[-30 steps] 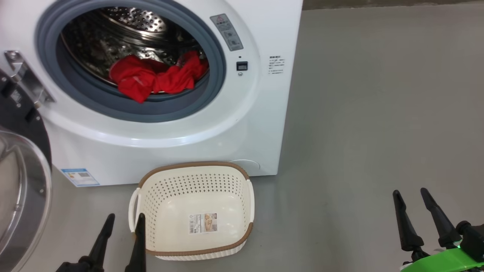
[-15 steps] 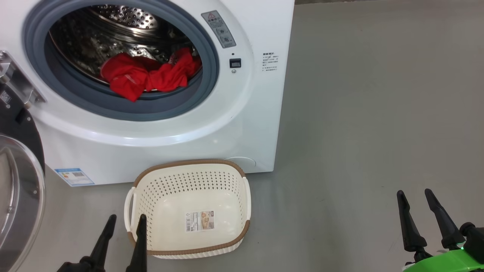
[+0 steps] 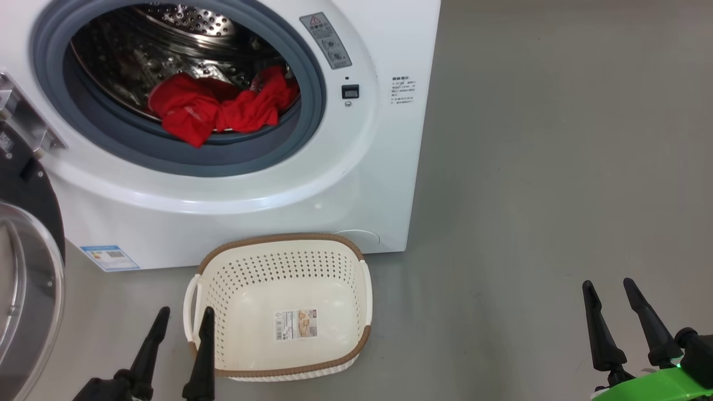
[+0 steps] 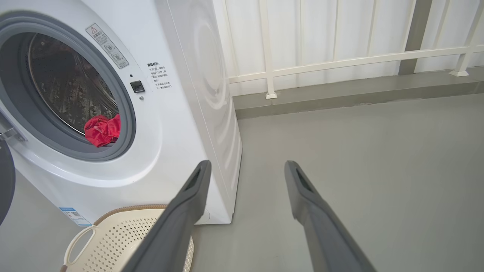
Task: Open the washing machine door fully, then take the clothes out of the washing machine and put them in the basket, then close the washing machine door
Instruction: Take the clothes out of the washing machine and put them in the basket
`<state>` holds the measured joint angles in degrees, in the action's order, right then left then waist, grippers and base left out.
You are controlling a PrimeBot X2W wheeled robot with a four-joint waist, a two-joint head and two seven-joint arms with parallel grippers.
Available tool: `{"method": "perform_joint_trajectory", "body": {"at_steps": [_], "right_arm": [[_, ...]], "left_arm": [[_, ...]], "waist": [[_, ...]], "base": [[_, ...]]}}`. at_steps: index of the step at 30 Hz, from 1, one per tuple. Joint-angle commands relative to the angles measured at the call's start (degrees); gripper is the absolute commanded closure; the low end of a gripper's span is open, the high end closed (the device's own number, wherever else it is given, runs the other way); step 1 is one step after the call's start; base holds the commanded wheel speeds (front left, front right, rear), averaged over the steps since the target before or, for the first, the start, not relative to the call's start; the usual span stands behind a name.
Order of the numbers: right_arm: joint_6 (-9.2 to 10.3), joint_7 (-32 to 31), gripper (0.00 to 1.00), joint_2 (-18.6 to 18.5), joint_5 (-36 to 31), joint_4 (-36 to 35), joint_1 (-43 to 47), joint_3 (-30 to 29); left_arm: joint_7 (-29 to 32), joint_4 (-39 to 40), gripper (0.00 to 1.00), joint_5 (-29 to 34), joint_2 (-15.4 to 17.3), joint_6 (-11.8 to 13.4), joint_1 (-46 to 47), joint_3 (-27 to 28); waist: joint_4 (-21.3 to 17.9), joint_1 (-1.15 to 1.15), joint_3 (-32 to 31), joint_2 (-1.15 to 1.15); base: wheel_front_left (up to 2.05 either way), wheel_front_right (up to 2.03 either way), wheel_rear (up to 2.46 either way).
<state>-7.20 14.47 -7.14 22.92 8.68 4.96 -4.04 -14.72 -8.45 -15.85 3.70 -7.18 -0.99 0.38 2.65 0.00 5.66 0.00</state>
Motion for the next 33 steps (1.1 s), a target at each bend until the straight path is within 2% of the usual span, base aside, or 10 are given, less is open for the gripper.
{"method": "perform_joint_trajectory", "body": {"at_steps": [1, 16, 33], "right_arm": [[-0.29, 0.52, 0.0, -0.9, -0.68, -1.43, -1.7, 1.41], [-0.29, 0.52, 0.0, -0.81, -0.62, -1.43, -2.63, 2.2], [-0.29, 0.52, 0.0, -0.75, -0.41, -1.38, -3.35, 2.74]], "left_arm": [[-0.28, 1.34, 0.0, -0.55, 1.03, -0.31, 2.23, 1.64], [-0.28, 1.01, 0.0, -0.02, 0.92, -0.31, 3.72, 1.73], [-0.28, -1.18, 0.0, -0.03, 0.59, -0.31, 4.65, 1.28]], "waist": [[0.05, 0.0, 0.24, 0.0], [0.24, 0.0, 1.43, 0.0], [0.21, 0.0, 2.97, 0.0]], "base": [[1.12, -1.16, 0.04], [1.33, -1.36, 0.03], [0.1, -0.1, 0.0]]}}
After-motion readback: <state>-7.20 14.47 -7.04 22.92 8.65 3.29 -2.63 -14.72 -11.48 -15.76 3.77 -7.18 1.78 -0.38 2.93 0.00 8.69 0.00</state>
